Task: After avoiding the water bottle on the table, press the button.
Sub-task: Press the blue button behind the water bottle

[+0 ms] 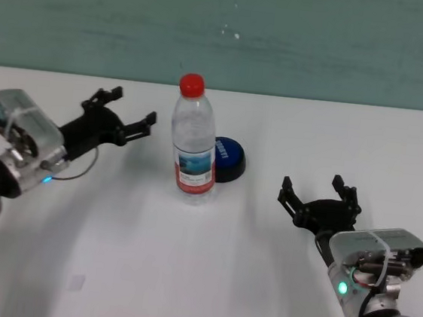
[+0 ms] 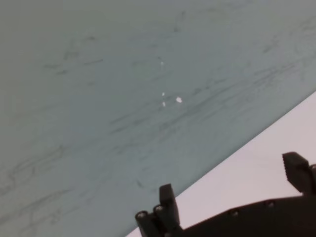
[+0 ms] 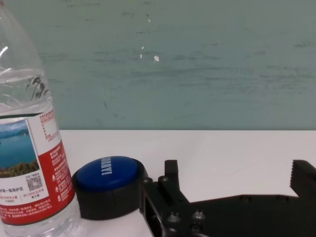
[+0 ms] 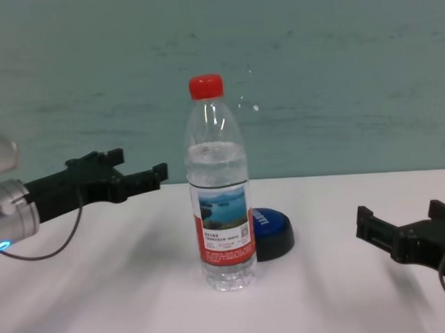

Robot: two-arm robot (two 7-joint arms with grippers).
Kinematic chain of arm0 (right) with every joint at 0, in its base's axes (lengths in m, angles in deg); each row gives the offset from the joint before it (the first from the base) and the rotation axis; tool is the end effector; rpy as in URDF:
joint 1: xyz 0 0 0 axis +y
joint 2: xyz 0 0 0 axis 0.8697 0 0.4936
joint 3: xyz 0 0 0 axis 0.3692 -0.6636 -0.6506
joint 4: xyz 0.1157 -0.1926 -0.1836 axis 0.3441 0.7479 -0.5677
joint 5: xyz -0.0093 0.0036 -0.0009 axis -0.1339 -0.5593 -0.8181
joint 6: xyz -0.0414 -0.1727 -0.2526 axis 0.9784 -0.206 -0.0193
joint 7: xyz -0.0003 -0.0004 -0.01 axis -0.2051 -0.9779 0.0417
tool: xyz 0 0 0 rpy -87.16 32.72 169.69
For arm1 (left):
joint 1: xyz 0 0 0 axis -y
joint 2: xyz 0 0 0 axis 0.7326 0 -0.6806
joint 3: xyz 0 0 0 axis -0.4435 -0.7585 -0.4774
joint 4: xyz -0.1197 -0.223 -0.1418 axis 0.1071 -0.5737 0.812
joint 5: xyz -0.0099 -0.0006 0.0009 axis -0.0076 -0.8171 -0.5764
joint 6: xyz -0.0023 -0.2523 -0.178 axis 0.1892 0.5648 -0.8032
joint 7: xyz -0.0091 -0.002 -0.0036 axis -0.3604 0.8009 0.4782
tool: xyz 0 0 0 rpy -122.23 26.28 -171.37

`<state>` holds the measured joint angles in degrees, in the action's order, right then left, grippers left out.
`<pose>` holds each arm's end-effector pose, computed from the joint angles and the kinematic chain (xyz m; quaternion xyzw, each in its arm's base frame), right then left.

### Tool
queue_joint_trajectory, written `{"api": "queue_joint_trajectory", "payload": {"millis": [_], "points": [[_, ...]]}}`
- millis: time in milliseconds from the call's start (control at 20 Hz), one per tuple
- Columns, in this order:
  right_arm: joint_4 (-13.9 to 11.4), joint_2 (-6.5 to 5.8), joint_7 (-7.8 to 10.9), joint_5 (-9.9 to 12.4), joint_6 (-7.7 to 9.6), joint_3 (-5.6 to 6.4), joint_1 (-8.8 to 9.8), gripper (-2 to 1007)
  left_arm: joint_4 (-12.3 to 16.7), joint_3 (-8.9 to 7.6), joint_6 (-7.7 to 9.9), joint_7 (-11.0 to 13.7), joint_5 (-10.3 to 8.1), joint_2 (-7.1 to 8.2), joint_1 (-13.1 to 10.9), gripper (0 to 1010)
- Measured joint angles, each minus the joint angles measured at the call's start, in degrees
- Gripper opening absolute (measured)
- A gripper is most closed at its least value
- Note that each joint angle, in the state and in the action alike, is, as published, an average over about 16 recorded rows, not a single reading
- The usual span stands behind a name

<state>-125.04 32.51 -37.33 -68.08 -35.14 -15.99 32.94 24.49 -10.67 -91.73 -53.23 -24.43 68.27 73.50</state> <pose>0.3002 0.0393 -0.3070 0.0183 0.0178 -0.6311 0.7753 0.4583 0.0895 -0.3031 0.0785 -0.1624 0.4401 0.8797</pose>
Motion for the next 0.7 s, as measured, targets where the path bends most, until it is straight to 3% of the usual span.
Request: {"api": "queue_joint_trajectory", "payload": {"millis": [350,700], "points": [[0.0,0.00,0.00,0.0,0.00,0.00,0.00,1004,-5.5,0.93,-1.52,-0.6,1.24,-2.33,4.0,1000],[0.0,0.00,0.00,0.0,0.00,0.00,0.00,1004,-8.4,1.12,-2.26,-0.9,1.85,-3.86,5.8,1000]]}}
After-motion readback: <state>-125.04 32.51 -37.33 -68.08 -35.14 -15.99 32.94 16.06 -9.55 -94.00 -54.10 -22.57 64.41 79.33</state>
